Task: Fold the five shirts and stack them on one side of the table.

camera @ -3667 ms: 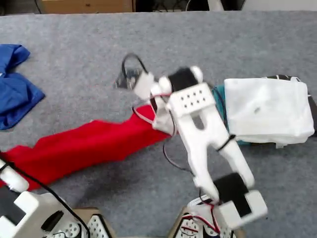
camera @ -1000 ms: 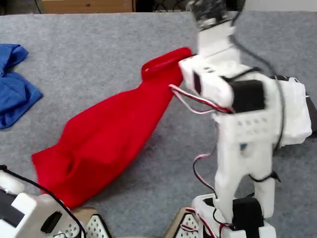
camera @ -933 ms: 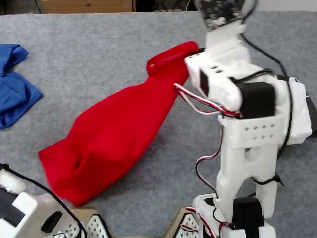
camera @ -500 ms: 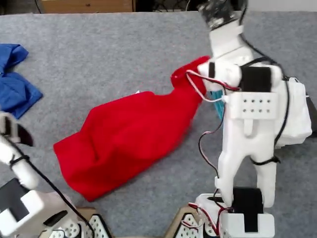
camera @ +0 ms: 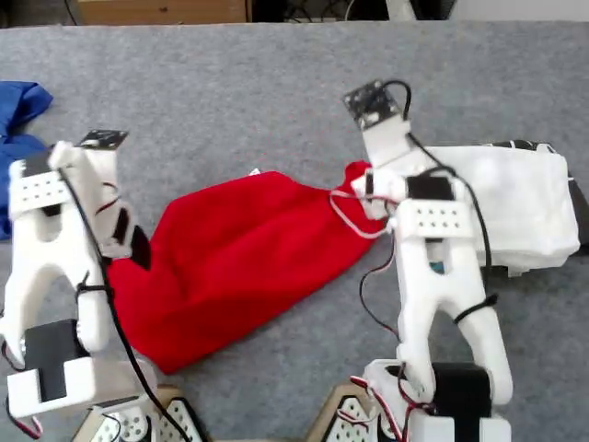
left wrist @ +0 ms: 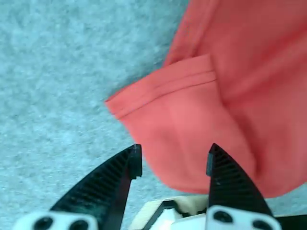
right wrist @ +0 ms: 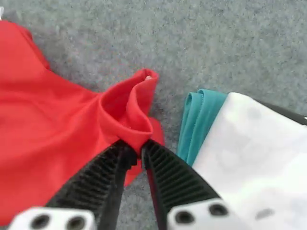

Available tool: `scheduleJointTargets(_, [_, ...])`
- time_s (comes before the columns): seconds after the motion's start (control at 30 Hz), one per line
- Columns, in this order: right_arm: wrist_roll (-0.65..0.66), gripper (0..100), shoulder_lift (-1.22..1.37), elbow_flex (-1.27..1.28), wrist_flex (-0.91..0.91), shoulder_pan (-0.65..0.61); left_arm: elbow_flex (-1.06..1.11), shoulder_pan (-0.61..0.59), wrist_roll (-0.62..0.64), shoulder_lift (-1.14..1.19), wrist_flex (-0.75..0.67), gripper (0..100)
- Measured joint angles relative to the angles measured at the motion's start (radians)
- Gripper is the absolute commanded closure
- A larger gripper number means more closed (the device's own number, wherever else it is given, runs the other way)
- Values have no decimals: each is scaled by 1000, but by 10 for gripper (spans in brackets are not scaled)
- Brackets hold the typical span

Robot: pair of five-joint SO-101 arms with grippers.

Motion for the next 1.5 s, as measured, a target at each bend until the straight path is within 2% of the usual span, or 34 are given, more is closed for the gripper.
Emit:
scheduleJointTargets(0.23, [0, 985, -75, 126, -86, 0, 0, 161, 226, 0, -5, 762])
scheduleJointTargets(0.33, [0, 986, -100, 129, -91, 0, 5, 204, 341, 0, -49, 767])
scheduleJointTargets(0.47, [0, 986, -127, 129, -91, 0, 64, 216, 423, 0, -118, 884])
scheduleJointTargets(0.57, [0, 986, -153, 129, -91, 0, 75, 212, 431, 0, -137, 975])
scheduleJointTargets(0.63, [0, 986, -172, 129, -91, 0, 78, 193, 431, 0, -141, 952])
scheduleJointTargets(0.77, [0, 985, -209, 129, -91, 0, 129, 161, 373, 2, -141, 971])
scheduleJointTargets(0.97, [0, 985, -232, 126, -28, 0, 135, 104, 353, 18, -140, 970])
scheduleJointTargets(1.03, [0, 985, -232, 103, -2, 2, 115, 98, 356, 18, -110, 937])
scheduleJointTargets(1.2, [0, 985, -232, 68, 41, 2, -28, 103, 351, 18, -2, 737])
scheduleJointTargets(1.3, [0, 985, -232, 68, 41, 2, -60, 126, 348, 18, 6, 763])
scheduleJointTargets(1.5, [-25, 985, -232, 68, 41, 2, 0, 138, 345, 158, -117, 780])
